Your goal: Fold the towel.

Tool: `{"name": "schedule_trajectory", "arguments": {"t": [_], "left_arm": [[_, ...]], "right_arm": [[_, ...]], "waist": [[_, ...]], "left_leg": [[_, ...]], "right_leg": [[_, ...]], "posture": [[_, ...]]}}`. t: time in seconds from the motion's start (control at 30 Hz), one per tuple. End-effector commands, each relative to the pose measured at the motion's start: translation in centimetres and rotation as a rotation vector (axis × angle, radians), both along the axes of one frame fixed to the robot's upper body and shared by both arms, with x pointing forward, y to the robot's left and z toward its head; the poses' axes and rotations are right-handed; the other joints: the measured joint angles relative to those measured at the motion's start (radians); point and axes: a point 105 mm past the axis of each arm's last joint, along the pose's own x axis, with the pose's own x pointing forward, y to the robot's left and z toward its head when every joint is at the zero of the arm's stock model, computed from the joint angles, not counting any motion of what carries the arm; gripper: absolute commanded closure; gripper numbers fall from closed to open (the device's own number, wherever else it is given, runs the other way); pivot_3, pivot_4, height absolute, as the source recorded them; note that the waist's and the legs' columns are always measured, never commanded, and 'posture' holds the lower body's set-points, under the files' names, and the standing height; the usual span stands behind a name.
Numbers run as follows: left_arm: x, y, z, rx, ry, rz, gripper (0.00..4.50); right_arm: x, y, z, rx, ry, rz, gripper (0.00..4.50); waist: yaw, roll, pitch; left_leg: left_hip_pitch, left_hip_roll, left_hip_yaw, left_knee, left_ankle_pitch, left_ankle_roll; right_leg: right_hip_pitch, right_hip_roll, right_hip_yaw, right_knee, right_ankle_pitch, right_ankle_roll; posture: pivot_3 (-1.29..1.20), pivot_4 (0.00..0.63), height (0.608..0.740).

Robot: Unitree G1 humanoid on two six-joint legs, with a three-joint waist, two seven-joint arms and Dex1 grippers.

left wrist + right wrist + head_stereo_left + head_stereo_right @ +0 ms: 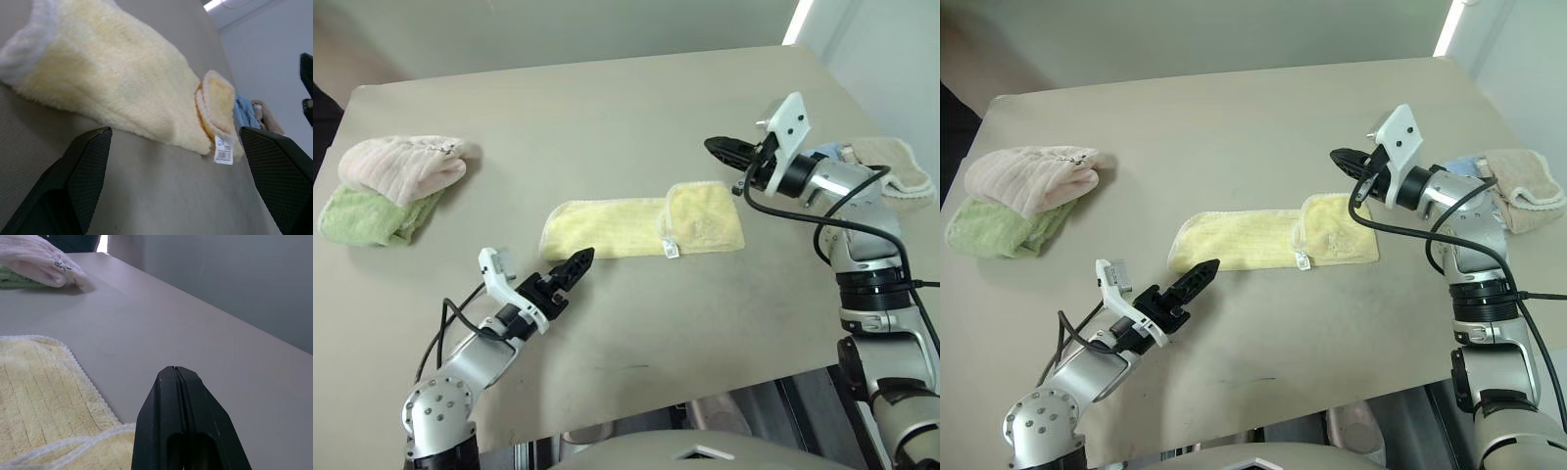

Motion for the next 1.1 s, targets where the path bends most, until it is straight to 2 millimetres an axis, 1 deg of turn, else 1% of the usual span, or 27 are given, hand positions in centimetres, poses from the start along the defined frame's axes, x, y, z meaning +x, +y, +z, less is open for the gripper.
{"name": "schedule_trajectory", "arguments": {"t": [0.03,0.1,0.2,0.3,0.43,0.63,0.73,0.9,0.93,1.1], "left_arm": [[0.5,0.9,-0.1,0.005,0.029,0.081,0.0],[0.9,1.2,-0.6,0.033,0.062,0.107,0.0],[2.0,1.8,-0.6,0.047,0.081,0.154,0.0],[3.3,1.6,-0.3,0.059,0.088,0.157,0.0],[4.7,1.8,-0.7,0.052,0.138,0.204,0.0],[5.6,1.9,-0.9,0.02,0.174,0.247,0.0],[5.7,1.8,-0.8,0.012,0.169,0.248,0.61],[5.7,2.0,-0.3,-0.003,0.142,0.256,2.36],[5.7,1.9,-0.2,-0.003,0.138,0.255,2.64],[5.7,2.0,0.0,-0.008,0.122,0.256,4.45]], "right_arm": [[-0.3,-0.2,1.5,0.017,-0.056,0.004,4.47],[-0.3,-0.2,1.5,0.018,-0.056,0.001,4.47],[-0.3,-0.3,1.4,0.019,-0.056,-0.003,4.47],[-0.2,-0.3,1.5,0.024,-0.059,-0.008,4.47],[-0.2,-0.3,1.7,0.027,-0.069,-0.012,4.47],[-0.3,-0.5,2.1,0.032,-0.083,-0.022,4.47],[-0.4,-0.4,2.0,0.029,-0.083,-0.022,4.5],[-0.4,-0.4,1.9,0.026,-0.079,-0.022,4.5],[-0.4,-0.4,1.9,0.026,-0.078,-0.022,4.5],[-0.4,-0.4,1.7,0.024,-0.075,-0.021,4.5]], "waist": [[0.0,0.0,0.0],[0.0,0.0,0.0],[0.0,0.001,0.0],[0.0,0.0,0.001],[0.0,0.001,0.001],[0.001,0.003,0.003],[0.001,0.004,0.004],[0.001,0.002,0.005],[0.001,0.001,0.006],[0.002,-0.003,0.012]], "left_leg": [[0.0,0.0,0.0,0.0,0.0,0.0],[0.001,0.0,0.0,0.0,0.0,0.0],[0.005,-0.001,0.0,0.0,0.0,-0.001],[0.005,-0.001,0.0,0.0,0.0,-0.001],[0.007,-0.002,-0.001,0.0,0.001,-0.002],[0.015,-0.004,-0.001,-0.001,0.001,-0.003],[0.016,-0.004,0.0,-0.002,0.002,-0.003],[0.015,-0.004,0.0,-0.004,0.001,-0.003],[0.014,-0.004,0.0,-0.004,0.001,-0.003],[0.013,-0.004,0.001,-0.004,0.002,-0.005]], "right_leg": [[0.0,0.001,0.0,0.0,0.0,0.0],[0.001,0.002,0.0,0.0,0.001,-0.001],[0.004,0.003,0.0,0.0,0.001,-0.002],[0.005,0.005,0.0,0.0,0.004,-0.004],[0.008,0.005,0.0,0.0,0.007,-0.005],[0.016,0.005,0.0,0.0,0.006,-0.004],[0.016,0.006,0.0,0.0,0.005,-0.003],[0.015,0.006,0.0,-0.001,0.004,-0.003],[0.015,0.006,0.0,-0.001,0.004,-0.003],[0.013,0.006,0.0,-0.002,0.001,-0.003]], "posture": [[0.0,0.15,0.74],[0.0,0.15,0.74],[0.0,0.15,0.74],[0.0,0.15,0.74],[0.0,0.15,0.74],[0.0,0.15,0.74],[0.0,0.15,0.74],[0.0,0.15,0.74],[0.0,0.15,0.74],[0.0,0.15,0.74]]}}
